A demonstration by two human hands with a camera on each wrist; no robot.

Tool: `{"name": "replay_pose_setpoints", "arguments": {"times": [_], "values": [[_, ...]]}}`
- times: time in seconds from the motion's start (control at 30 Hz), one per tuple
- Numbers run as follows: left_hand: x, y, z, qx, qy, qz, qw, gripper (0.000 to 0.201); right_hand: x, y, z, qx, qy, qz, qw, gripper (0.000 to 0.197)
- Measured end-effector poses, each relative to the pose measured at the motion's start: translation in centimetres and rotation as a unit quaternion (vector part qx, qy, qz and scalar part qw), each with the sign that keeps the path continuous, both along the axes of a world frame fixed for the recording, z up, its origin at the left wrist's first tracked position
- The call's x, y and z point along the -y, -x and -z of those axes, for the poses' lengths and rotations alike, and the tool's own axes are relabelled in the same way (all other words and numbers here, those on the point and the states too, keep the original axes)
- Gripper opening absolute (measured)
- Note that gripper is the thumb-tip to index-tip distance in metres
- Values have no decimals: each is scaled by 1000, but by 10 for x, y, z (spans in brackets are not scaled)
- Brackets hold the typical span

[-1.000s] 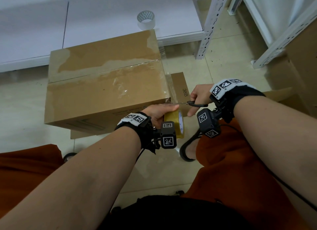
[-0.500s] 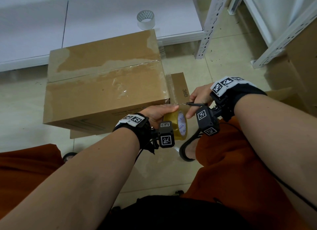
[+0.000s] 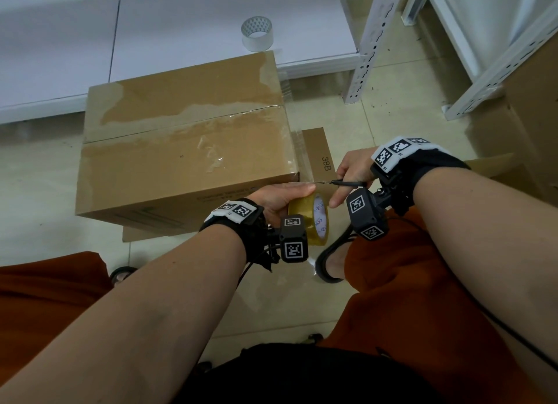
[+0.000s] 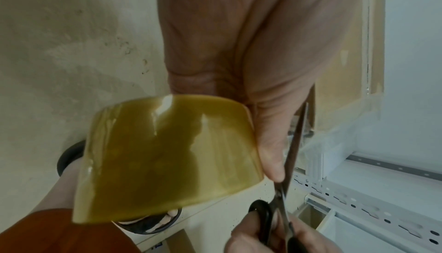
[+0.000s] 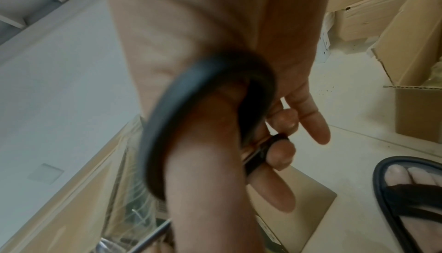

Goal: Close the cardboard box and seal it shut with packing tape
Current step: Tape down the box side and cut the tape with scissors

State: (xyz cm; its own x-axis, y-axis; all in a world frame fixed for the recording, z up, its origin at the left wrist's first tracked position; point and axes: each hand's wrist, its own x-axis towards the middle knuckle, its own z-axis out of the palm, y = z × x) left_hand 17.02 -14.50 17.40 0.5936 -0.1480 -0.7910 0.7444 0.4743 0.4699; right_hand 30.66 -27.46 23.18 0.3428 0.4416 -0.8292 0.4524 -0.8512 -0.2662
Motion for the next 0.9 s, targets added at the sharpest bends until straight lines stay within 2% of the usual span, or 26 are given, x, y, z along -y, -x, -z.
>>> {"name": "replay_pose_setpoints", "arguments": {"times": [0.3,0.53,0.67,0.9], "values": [[0,-1,-2,-20,-31,6,999,46,-2,2,-4,60,-6,-47,997,40],[-1,0,-3,-31,-31,14,999,32,-6,5,-3,99,10,-67,993,39],[-3,-2,-3,-26,-48,22,998,41,-6,8,0,100,1,-72,992,45],[-2,1,-3,-13,-60,24,998,33,-1,7,3,67,-28,-45,996,47]]}}
